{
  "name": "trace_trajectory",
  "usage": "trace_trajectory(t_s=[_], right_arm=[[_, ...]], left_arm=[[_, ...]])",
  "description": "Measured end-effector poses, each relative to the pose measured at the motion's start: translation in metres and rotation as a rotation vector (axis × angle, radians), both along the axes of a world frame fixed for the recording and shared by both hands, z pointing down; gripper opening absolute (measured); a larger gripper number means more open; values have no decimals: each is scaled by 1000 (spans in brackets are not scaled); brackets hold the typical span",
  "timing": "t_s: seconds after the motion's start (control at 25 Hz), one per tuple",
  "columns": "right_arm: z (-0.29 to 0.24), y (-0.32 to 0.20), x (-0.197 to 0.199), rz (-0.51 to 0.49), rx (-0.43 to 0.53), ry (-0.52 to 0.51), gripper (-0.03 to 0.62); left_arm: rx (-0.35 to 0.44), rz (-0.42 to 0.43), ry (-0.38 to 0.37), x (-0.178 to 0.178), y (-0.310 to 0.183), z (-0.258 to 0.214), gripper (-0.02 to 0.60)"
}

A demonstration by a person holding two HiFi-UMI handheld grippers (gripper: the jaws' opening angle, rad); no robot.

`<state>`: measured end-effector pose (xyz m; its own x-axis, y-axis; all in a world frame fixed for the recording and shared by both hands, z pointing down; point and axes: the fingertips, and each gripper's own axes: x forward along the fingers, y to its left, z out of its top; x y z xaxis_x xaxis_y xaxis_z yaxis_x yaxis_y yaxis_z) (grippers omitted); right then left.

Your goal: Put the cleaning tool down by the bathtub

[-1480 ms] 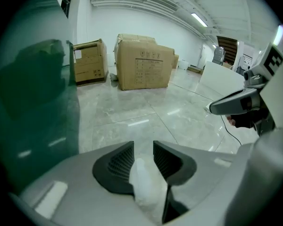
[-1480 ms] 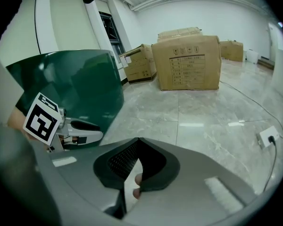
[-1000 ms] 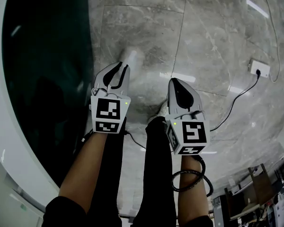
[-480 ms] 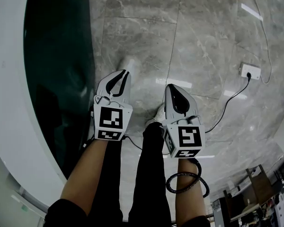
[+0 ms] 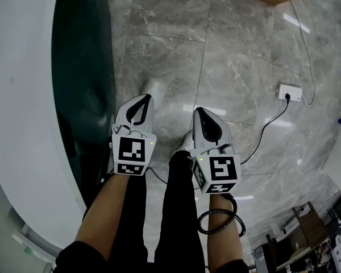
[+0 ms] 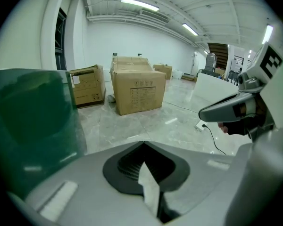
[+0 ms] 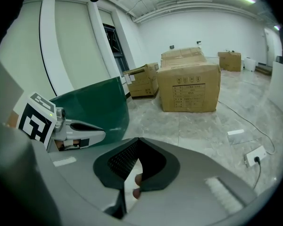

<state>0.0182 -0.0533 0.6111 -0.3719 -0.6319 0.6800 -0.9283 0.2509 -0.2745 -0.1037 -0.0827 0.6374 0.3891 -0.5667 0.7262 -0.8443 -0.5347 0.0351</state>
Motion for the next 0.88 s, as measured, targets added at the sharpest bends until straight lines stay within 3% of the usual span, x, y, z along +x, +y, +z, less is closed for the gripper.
trace_trajectory(t_s=[0.88], right_arm=[[-128,-10,-4,-6,137,-39,26]], left_arm=[[119,-12,63,8,-6,-139,0]])
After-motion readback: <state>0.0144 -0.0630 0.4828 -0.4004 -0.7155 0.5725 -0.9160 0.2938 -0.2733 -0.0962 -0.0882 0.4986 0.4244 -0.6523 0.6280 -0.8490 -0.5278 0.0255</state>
